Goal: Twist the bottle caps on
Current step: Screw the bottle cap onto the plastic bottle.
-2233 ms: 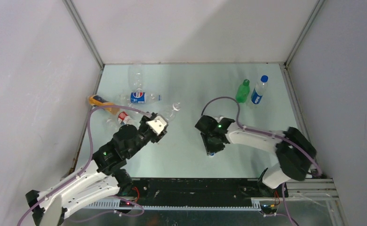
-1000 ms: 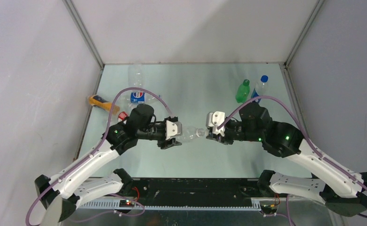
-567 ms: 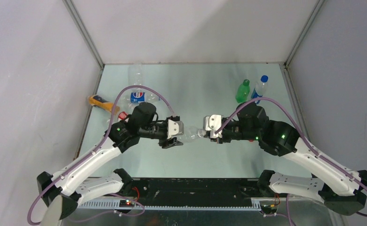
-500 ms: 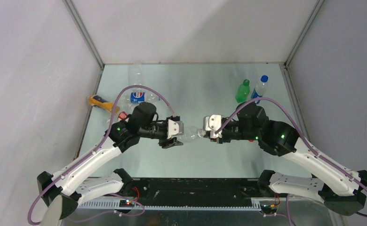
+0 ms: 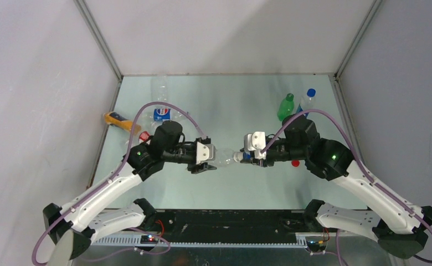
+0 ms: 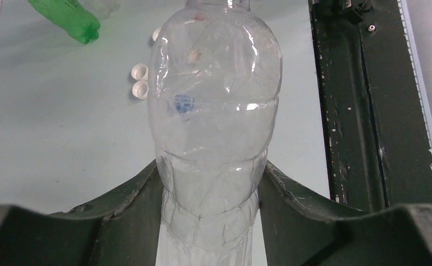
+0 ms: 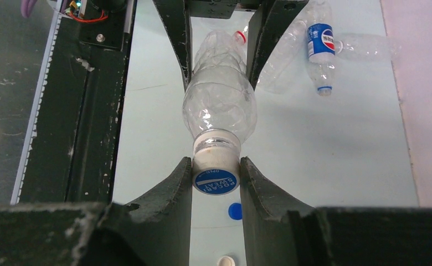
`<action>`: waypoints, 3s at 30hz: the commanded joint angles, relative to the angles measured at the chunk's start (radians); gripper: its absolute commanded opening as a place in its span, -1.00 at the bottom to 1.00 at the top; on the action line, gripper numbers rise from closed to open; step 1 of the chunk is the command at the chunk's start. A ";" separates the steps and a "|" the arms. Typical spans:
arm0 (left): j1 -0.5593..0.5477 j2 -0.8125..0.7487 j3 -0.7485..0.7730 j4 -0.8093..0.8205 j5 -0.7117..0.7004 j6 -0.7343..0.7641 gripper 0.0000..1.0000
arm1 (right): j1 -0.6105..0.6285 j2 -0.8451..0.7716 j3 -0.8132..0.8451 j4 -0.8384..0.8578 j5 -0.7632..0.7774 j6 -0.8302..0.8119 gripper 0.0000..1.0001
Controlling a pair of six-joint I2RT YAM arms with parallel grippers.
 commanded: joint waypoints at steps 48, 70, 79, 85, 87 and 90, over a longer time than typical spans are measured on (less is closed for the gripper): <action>-0.186 -0.089 -0.292 0.909 -0.551 -0.211 -1.00 | -0.076 0.167 -0.030 0.071 0.328 0.987 -0.75; -0.279 -0.019 -0.361 1.025 -0.693 0.065 -1.00 | -0.071 0.232 -0.020 0.060 0.361 1.324 -0.74; -0.284 -0.050 -0.468 1.222 -0.691 0.031 -1.00 | -0.115 0.241 -0.030 0.108 0.244 1.330 -0.80; -0.284 -0.050 -0.493 1.295 -0.696 -0.051 -1.00 | -0.141 0.237 -0.034 0.126 0.199 1.334 -0.82; -0.284 -0.042 -0.490 1.309 -0.716 -0.071 -1.00 | -0.143 0.237 -0.034 0.124 0.197 1.344 -0.82; -0.286 -0.022 -0.486 1.354 -0.749 -0.081 -1.00 | -0.142 0.239 -0.034 0.117 0.193 1.377 -0.82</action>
